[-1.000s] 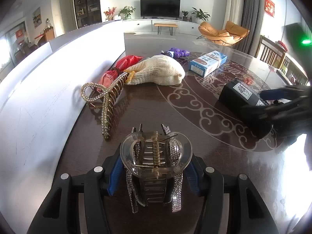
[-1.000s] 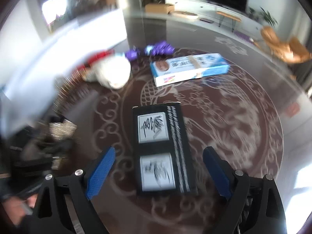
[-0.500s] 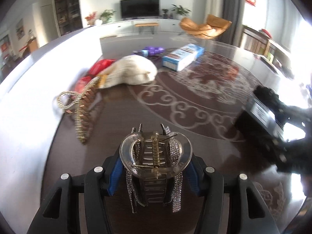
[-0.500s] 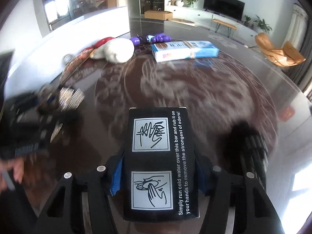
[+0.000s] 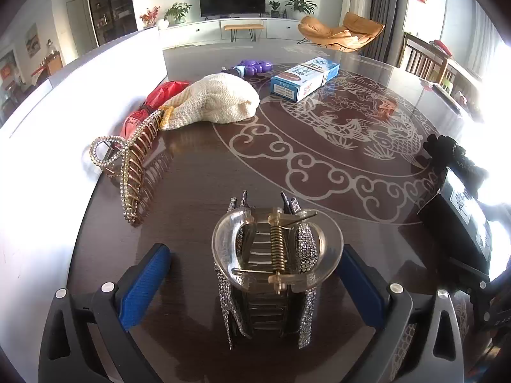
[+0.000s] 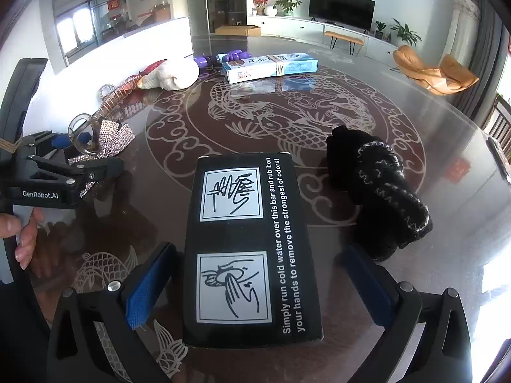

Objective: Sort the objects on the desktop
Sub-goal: 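Grasp the black soap box with the right gripper while the left holds the clip, then lift the clip and soap box toward the cardboard bin with both grippers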

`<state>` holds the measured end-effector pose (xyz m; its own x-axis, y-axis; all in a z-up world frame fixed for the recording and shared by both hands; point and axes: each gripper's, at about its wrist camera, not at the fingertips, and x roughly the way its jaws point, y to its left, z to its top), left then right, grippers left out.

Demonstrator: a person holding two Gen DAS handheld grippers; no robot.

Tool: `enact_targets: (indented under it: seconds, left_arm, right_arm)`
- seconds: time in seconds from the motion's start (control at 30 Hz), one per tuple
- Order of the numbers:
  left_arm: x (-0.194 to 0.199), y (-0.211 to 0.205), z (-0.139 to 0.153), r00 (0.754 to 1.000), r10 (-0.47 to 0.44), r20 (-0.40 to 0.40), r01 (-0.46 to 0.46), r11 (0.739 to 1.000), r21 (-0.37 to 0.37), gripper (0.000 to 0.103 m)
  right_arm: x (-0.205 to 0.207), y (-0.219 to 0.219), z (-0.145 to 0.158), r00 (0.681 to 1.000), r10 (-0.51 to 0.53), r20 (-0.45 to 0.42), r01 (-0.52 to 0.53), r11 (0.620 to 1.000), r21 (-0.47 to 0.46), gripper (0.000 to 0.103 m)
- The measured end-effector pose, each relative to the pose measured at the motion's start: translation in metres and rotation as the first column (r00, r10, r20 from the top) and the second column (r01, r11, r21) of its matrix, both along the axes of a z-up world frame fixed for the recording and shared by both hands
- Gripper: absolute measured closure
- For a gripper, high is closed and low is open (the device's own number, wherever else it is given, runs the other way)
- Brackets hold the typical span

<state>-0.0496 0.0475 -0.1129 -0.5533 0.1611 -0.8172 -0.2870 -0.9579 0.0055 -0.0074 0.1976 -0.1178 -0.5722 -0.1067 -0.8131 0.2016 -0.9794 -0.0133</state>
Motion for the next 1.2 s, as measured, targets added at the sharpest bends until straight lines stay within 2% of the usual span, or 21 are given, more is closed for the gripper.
enact_targets:
  seconds: [1.03, 1.1, 1.2]
  left_arm:
    - [-0.001, 0.001, -0.001, 1.0, 0.003, 0.003, -0.003, 1.0, -0.003, 0.0]
    - [-0.003, 0.002, 0.0, 1.0, -0.015, 0.027, 0.016, 1.0, -0.011, 0.0]
    - [-0.007, 0.002, 0.001, 0.995, -0.08, 0.066, 0.082, 0.996, -0.024, 0.0]
  right_arm:
    - [0.001, -0.001, 0.0, 1.0, 0.005, 0.002, -0.005, 1.0, 0.002, 0.0]
    - [-0.005, -0.001, 0.001, 0.998, 0.018, 0.056, -0.018, 1.0, 0.005, 0.0]
    - [-0.025, -0.003, 0.004, 0.973, 0.079, 0.217, -0.087, 0.996, 0.024, 0.0]
